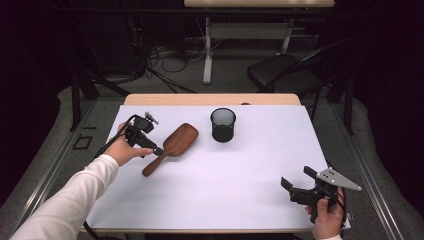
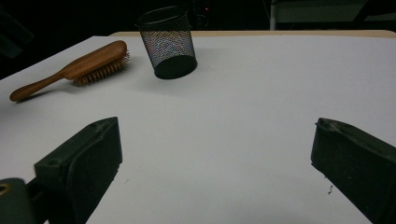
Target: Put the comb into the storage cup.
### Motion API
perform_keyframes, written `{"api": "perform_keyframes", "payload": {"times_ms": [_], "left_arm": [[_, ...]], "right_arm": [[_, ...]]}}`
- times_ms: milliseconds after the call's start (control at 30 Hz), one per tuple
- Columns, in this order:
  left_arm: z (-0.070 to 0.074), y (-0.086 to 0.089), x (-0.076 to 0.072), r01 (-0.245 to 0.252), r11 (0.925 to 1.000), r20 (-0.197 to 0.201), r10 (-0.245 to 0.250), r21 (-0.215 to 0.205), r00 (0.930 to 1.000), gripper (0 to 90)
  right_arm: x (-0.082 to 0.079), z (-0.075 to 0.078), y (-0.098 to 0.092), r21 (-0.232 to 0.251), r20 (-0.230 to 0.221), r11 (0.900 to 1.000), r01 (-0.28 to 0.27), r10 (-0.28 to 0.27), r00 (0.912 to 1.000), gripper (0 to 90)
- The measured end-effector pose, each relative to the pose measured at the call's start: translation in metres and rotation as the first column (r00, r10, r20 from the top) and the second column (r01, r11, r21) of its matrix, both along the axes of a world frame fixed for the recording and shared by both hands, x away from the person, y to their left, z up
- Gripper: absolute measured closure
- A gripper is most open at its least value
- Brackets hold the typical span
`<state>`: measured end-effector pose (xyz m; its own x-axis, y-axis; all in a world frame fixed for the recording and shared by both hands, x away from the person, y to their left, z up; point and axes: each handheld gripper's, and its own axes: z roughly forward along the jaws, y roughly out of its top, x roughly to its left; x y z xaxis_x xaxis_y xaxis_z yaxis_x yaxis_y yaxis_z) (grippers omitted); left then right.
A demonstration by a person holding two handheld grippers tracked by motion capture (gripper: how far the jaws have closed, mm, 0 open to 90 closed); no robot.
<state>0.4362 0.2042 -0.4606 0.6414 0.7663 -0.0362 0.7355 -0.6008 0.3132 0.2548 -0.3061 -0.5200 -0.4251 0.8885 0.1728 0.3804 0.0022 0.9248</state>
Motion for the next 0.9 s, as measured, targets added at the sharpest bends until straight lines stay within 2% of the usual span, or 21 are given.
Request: {"api": "perform_keyframes", "payload": {"times_ms": [100, 233, 567, 900], "left_arm": [[-0.003, -0.001, 0.000, 0.010, 0.9999, -0.009, -0.010, 0.009, 0.9999, 2.9], [-0.006, -0.002, -0.001, 0.011, 0.9998, 0.000, -0.011, 0.016, 0.9999, 3.2], [-0.017, -0.009, -0.001, 0.027, 0.9992, -0.017, -0.027, 0.029, 0.9995, 11.0], [-0.022, -0.014, -0.001, 0.039, 0.9984, -0.008, -0.038, 0.041, 0.9992, 15.7]], "right_arm": [[0.000, 0.000, 0.000, -0.003, 0.001, 1.000, -0.001, 0.001, 1.0000, 1.6], [0.000, 0.000, 0.000, -0.002, -0.002, 1.000, -0.002, 0.002, 1.0000, 1.8], [0.000, -0.001, 0.000, -0.005, -0.004, 1.000, -0.004, 0.004, 1.0000, 2.6], [0.000, -0.001, -0.001, -0.010, -0.007, 1.000, -0.007, 0.007, 0.9999, 3.7]]}}
